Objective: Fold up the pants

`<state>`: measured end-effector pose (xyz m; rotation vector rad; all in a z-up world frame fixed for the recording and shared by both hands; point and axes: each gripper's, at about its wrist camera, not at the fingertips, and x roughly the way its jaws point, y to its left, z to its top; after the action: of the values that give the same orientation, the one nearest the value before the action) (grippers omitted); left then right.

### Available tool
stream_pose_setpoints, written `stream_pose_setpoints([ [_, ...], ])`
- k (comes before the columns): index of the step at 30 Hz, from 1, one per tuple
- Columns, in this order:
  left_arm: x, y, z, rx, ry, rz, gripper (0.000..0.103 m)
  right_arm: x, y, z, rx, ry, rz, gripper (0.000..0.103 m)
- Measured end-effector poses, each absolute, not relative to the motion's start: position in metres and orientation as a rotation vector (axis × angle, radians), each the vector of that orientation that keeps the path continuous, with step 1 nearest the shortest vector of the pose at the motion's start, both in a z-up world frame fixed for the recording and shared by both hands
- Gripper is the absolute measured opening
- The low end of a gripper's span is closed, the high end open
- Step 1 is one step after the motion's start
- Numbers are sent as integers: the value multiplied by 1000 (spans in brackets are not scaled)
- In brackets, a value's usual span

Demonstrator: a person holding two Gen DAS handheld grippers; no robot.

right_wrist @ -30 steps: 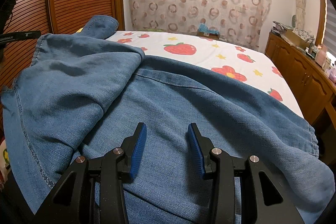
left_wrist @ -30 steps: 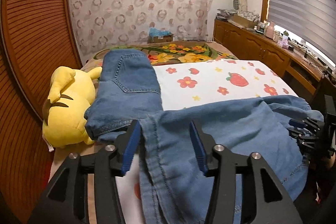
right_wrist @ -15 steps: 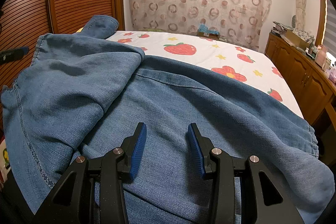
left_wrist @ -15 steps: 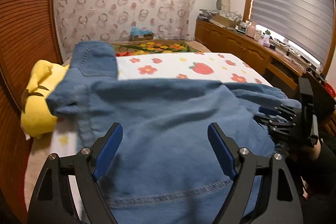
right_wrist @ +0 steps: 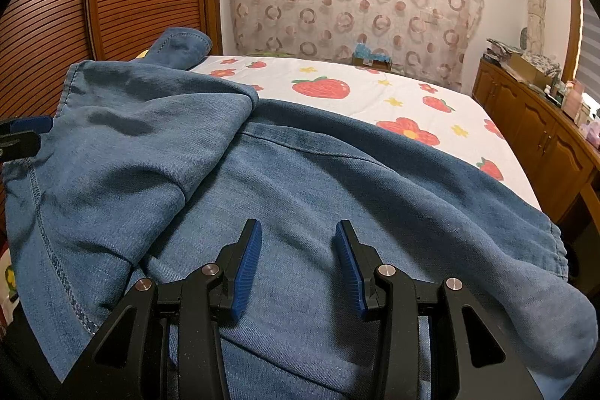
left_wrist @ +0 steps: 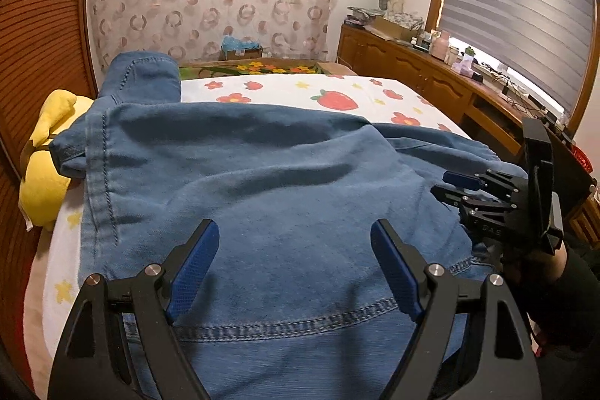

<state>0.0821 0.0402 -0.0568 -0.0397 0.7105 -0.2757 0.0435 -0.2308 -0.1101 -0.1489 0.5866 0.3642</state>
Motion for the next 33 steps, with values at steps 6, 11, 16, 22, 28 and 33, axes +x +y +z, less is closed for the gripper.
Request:
stream_pose_setpoints([
  [6,80,31,-62,-32,723,-283,84,36,-246,-98,-110,601,349,43],
  [11,78,22,-69,-36,738,-300,84,17,-280,-77,-87,548,282,43],
  [16,77,14,-76,-33,755,-316,84,1,-323,-68,-73,532,183,43],
  [22,78,11,-83,-31,775,-320,84,-9,-377,-81,-32,567,71,43],
  [28,79,7,-89,-17,778,-314,84,-8,-407,-95,39,617,26,43],
  [33,79,6,-91,-12,770,-314,84,4,-408,-97,32,648,-5,43],
])
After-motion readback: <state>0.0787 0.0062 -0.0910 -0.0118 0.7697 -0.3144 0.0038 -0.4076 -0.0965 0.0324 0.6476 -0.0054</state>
